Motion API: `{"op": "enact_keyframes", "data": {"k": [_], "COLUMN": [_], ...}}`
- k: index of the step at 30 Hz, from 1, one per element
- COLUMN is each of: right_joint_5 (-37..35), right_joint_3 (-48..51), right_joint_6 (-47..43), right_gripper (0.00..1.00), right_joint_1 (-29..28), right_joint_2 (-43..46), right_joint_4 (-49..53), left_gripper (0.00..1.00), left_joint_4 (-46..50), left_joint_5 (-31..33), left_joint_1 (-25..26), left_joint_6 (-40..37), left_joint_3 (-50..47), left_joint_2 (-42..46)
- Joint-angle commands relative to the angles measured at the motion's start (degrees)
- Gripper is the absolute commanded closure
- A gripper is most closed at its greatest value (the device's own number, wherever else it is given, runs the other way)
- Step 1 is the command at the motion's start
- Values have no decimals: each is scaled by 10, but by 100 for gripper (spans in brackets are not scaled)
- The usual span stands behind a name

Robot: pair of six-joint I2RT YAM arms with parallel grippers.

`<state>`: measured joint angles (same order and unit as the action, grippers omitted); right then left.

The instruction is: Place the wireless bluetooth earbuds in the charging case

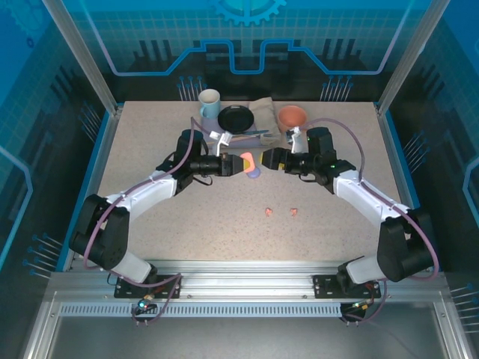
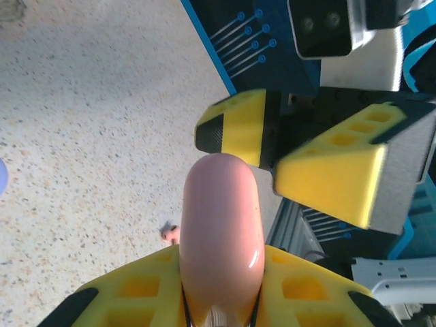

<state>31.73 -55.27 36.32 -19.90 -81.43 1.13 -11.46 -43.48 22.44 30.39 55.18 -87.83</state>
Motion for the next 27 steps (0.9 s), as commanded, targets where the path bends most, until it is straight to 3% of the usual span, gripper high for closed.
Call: {"op": "enact_keyframes", "data": {"k": [1,13,22,27], "right_joint_5": [33,18,2,5], "right_joint_3": [5,-1,45,65], "right_joint_6": [-30,-27,1,-2], "right_gripper": [22,28,34,35], "right_joint_1": [-21,-30,27,35], "right_joint_2": [4,-61,-80,-48], "right_joint_4": [-54,-61,-85,-70], "left_gripper": [96,97,100,100], "left_joint_4": [50,58,58,64], "left_joint_5": [-41,-43,-43,-45], "left_joint_1": [-2,-2,-2,-3], "left_joint_6": [-32,-32,-33,-38], "left_joint_3": [24,35,36,34], "left_joint_2": [5,16,30,31]}}
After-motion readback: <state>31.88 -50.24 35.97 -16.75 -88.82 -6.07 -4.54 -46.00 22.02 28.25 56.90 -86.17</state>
